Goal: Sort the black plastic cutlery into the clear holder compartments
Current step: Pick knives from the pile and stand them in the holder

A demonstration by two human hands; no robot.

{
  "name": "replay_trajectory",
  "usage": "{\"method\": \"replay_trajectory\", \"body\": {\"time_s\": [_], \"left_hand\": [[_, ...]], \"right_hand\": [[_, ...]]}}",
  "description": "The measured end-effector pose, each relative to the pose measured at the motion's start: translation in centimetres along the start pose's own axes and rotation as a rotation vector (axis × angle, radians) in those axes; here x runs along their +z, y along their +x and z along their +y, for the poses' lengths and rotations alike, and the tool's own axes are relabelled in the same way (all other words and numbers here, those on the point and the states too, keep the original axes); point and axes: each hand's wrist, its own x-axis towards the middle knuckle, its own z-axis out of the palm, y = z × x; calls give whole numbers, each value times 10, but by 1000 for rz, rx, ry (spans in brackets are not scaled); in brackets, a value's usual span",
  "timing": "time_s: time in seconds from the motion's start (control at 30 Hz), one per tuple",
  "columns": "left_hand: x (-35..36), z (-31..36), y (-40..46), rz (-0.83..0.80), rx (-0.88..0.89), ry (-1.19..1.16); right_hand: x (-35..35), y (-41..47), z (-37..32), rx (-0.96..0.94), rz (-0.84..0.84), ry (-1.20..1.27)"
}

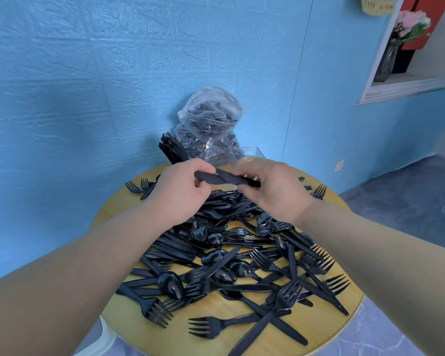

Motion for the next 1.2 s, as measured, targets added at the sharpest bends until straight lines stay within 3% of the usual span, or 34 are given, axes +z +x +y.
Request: {"method": "replay_trajectory", "body": {"time_s": [0.37, 0.67, 0.97, 1.2], "left_hand": [[12, 13, -2, -39, 30, -54], [16, 13, 1, -58, 35, -113], [3, 5, 15, 74, 1, -191], [-30, -17, 28, 178, -126, -256]], "right_hand": [[6, -4, -1, -88, 46, -64], [-14, -17, 32, 121, -120, -98], [1, 0, 21, 175, -86, 140], [14, 30, 7, 133, 37, 141]]}}
